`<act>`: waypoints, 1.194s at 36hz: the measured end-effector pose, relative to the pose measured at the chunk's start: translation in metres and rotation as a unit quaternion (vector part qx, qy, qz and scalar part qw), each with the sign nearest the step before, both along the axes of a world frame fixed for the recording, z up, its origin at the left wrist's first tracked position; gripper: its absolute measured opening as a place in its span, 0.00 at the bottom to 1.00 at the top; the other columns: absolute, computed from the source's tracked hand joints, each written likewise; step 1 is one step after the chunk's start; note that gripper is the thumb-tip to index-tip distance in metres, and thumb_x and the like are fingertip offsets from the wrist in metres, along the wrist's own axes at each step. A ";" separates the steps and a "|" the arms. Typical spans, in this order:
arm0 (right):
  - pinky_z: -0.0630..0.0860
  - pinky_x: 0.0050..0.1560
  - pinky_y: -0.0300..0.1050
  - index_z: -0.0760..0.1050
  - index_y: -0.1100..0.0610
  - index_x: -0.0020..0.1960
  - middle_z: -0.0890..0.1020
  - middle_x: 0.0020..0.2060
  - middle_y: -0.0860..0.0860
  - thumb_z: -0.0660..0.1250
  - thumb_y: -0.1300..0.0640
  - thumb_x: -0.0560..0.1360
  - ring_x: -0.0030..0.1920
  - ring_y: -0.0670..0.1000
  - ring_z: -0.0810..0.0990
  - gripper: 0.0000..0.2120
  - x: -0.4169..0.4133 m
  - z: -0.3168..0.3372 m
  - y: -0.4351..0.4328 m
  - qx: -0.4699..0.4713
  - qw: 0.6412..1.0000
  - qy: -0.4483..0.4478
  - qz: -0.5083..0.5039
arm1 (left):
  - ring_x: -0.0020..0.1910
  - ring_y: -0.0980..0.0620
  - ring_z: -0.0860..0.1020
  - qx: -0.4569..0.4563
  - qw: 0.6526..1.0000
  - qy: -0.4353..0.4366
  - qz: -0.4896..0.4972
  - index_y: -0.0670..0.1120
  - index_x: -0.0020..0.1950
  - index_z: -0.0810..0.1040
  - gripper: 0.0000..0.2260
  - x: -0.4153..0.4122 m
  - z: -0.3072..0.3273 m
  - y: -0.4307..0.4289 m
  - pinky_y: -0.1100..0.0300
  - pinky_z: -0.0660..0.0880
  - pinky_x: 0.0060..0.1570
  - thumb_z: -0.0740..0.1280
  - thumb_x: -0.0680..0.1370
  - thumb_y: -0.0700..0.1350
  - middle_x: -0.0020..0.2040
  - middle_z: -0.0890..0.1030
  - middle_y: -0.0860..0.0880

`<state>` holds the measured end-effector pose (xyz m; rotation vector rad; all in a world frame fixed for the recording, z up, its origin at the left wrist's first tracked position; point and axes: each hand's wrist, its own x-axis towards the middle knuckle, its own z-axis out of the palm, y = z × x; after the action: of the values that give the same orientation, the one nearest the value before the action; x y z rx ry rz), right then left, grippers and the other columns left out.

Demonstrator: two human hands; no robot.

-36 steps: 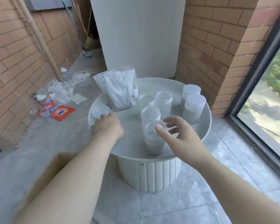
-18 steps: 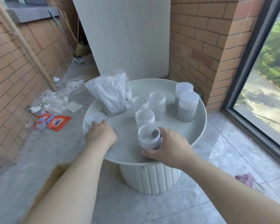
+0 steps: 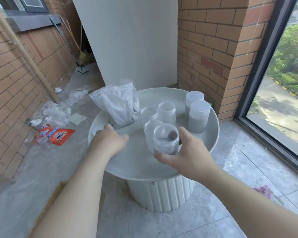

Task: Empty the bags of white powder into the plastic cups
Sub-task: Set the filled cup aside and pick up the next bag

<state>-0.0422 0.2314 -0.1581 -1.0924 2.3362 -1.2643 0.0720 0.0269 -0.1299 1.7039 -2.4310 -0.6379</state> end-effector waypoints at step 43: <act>0.69 0.51 0.26 0.76 0.46 0.66 0.77 0.47 0.47 0.80 0.49 0.62 0.52 0.44 0.75 0.33 -0.017 0.004 0.001 -0.119 0.987 0.104 -0.038 | 0.45 0.48 0.74 -0.039 0.955 0.008 -0.295 0.51 0.54 0.70 0.21 -0.047 0.067 0.090 0.51 0.68 0.43 0.47 0.81 0.65 0.44 0.75 0.51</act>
<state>-0.0593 0.2320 -0.1545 -1.2737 2.4451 -1.5588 0.0246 0.1173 -0.0627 0.9182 -2.9109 -0.5865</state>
